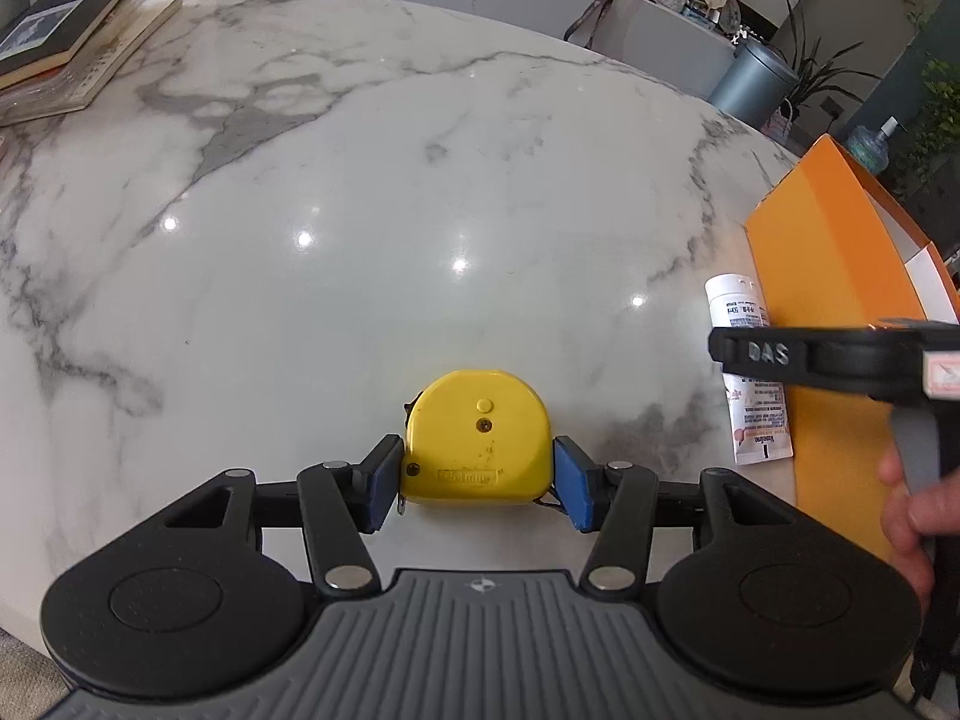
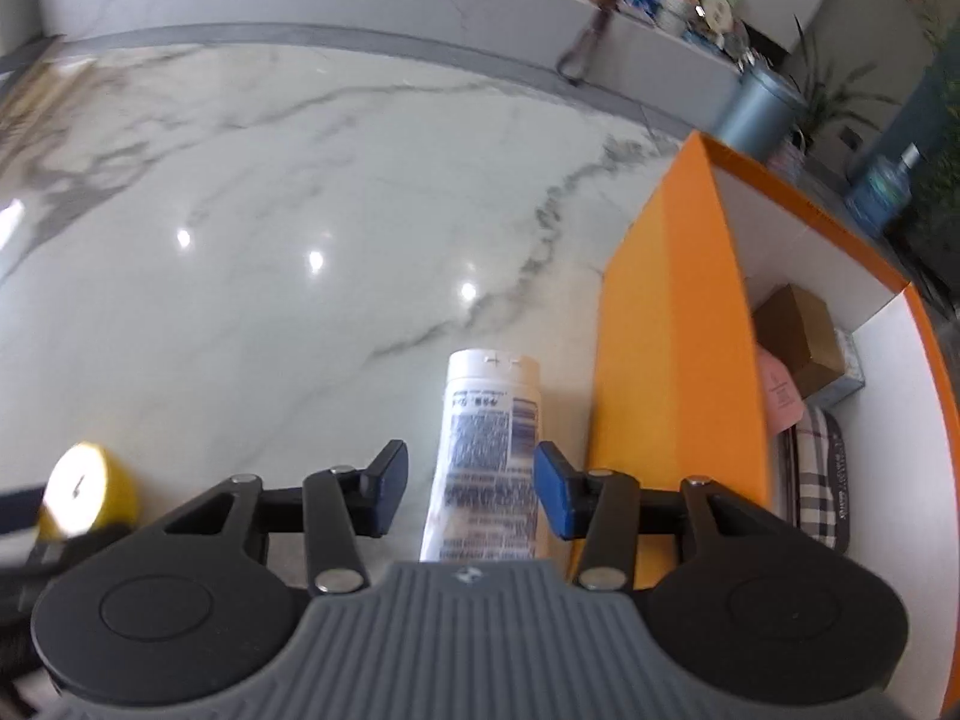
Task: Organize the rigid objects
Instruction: 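Grasp the white lotion tube with the right tool while the left tool lifts the tape measure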
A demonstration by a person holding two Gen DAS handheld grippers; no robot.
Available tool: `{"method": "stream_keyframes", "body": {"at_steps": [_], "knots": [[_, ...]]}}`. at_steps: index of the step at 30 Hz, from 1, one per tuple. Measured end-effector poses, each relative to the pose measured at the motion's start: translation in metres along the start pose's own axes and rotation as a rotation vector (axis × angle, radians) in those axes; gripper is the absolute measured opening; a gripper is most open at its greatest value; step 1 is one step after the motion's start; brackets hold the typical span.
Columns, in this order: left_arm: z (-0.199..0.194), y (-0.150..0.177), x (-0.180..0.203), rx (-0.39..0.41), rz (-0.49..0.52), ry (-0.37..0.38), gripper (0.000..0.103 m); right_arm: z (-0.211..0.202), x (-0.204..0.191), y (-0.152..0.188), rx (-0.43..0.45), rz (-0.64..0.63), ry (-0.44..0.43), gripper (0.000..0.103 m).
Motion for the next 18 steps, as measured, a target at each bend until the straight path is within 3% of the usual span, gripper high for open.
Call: {"method": "stream_keyframes", "body": {"at_steps": [8, 14, 18], "knots": [[0.002, 0.000, 0.001, 0.004, 0.018, 0.012, 0.062, 0.020, 0.005, -0.008, -0.049, 0.069, 0.000, 0.049], [0.002, 0.001, 0.002, -0.001, 0.018, 0.011, 0.062, 0.012, 0.007, 0.003, -0.076, 0.132, -0.102, 0.036], [0.001, 0.001, 0.001, -0.002, 0.021, 0.010, 0.061, -0.003, -0.007, 0.017, -0.067, 0.105, -0.170, 0.035]]}}
Point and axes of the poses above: each gripper's, at about its wrist camera, not at the fingertips, and z roughly the way its jaws point, x to its right, y to its underside, the point moved 1 cm from there along z, roughly the way its jaws point, and after that the axes turned 8 degrees about x, right-handed, at the moved point
